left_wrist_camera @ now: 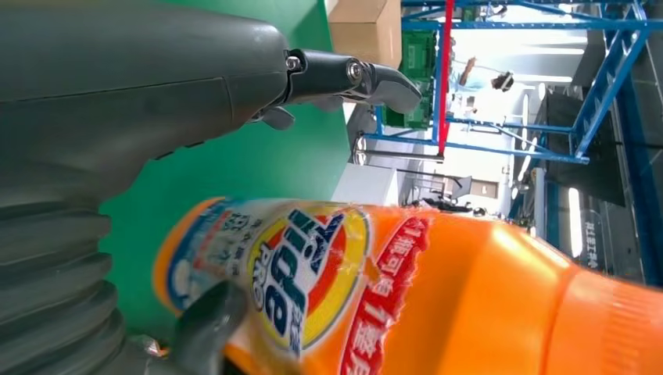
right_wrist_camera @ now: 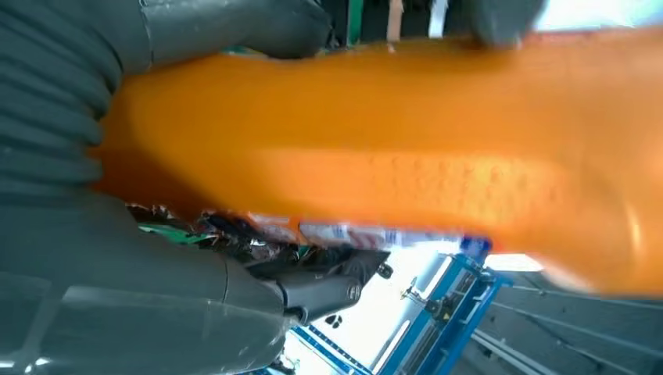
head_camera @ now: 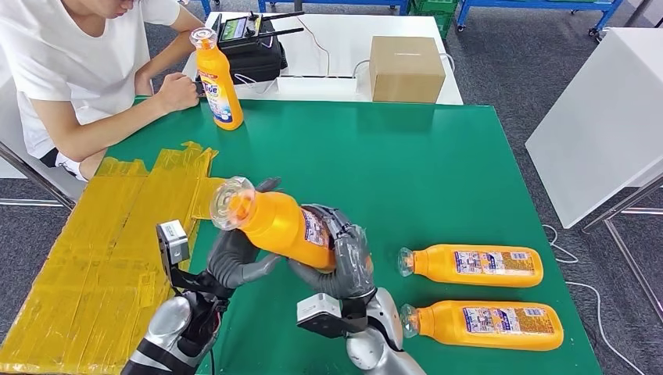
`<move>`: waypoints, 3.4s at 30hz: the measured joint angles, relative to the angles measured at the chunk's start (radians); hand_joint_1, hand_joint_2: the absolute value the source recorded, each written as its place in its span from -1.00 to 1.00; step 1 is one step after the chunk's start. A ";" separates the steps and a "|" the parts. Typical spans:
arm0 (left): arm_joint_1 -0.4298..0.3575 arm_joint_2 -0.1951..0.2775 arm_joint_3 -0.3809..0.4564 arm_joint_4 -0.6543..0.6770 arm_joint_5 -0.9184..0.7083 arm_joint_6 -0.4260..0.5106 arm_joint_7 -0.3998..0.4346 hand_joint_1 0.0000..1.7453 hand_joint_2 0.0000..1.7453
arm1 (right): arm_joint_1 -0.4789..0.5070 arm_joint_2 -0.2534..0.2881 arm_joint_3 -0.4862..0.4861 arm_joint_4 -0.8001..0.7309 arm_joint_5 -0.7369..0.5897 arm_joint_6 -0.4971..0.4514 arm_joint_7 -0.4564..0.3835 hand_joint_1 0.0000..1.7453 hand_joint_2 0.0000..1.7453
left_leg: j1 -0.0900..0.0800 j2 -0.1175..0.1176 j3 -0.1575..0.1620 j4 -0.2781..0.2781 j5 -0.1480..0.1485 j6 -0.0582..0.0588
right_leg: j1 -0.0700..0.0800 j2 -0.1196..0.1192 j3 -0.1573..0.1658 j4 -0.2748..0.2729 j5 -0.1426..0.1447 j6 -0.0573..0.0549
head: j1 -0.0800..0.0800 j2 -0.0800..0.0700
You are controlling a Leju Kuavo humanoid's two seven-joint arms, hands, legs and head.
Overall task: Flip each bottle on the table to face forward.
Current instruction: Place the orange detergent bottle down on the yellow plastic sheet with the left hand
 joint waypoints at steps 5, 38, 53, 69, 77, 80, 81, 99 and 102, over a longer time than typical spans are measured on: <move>-0.002 0.001 0.001 0.012 0.005 0.010 -0.003 -1.00 1.00 | -0.045 0.000 0.062 0.075 0.022 0.024 0.049 0.82 1.00 | 0.000 0.001 0.000 0.000 0.000 0.000 | 0.000 0.000 0.000 0.000 0.000 0.000 | 0.000 0.000; 0.024 -0.027 0.058 0.008 0.065 0.107 -0.039 1.00 1.00 | -0.184 0.020 0.156 0.267 0.096 0.125 0.159 0.96 1.00 | 0.000 0.002 -0.001 0.000 0.000 0.000 | 0.000 0.001 -0.002 0.000 0.000 0.000 | 0.000 0.000; 0.017 -0.048 0.055 -0.036 -0.091 0.320 -0.111 1.00 1.00 | -0.112 -0.003 0.148 0.159 -0.002 0.159 0.133 -1.00 1.00 | 0.000 0.001 -0.001 0.000 0.000 0.000 | 0.000 0.001 -0.003 0.000 0.000 0.000 | 0.000 0.000; 0.014 -0.009 0.060 -0.078 -1.368 0.908 0.027 1.00 1.00 | 0.121 -0.110 -0.049 -0.338 -0.179 0.128 0.013 -1.00 1.00 | -0.001 0.000 -0.003 0.000 0.000 0.000 | 0.000 0.000 -0.003 0.000 0.000 0.000 | 0.000 0.000; -0.179 0.236 -0.202 0.084 -1.872 0.747 0.619 1.00 1.00 | 0.195 -0.131 -0.166 -0.549 -0.239 0.106 -0.032 -1.00 1.00 | 0.001 0.002 0.000 0.000 0.001 -0.001 | 0.002 0.001 -0.002 0.000 0.001 -0.001 | -0.001 0.000; -0.200 0.263 -0.274 0.183 -1.867 0.727 0.547 1.00 1.00 | 0.207 -0.133 -0.183 -0.584 -0.233 0.096 -0.035 -1.00 1.00 | 0.002 0.003 0.000 0.000 0.001 -0.001 | 0.002 0.003 -0.002 0.001 0.001 0.000 | 0.000 0.000; -0.205 0.266 -0.284 0.215 -1.865 0.721 0.529 1.00 1.00 | 0.211 -0.133 -0.187 -0.593 -0.230 0.092 -0.035 -1.00 1.00 | 0.002 0.003 -0.001 0.000 0.000 -0.001 | 0.002 0.004 -0.002 0.001 0.001 0.000 | 0.000 0.000; -0.219 0.238 -0.171 0.511 -1.861 0.710 0.458 1.00 1.00 | 0.242 -0.136 -0.214 -0.643 -0.219 0.071 -0.036 -1.00 1.00 | 0.001 0.003 -0.001 0.000 0.000 -0.001 | 0.001 0.004 -0.002 0.000 0.000 0.000 | 0.000 0.000; -0.221 0.234 -0.165 0.519 -1.861 0.710 0.458 1.00 1.00 | 0.242 -0.136 -0.214 -0.644 -0.219 0.071 -0.036 -1.00 1.00 | 0.001 0.003 -0.001 0.000 0.000 -0.001 | 0.001 0.004 -0.002 0.000 0.000 0.000 | 0.000 0.000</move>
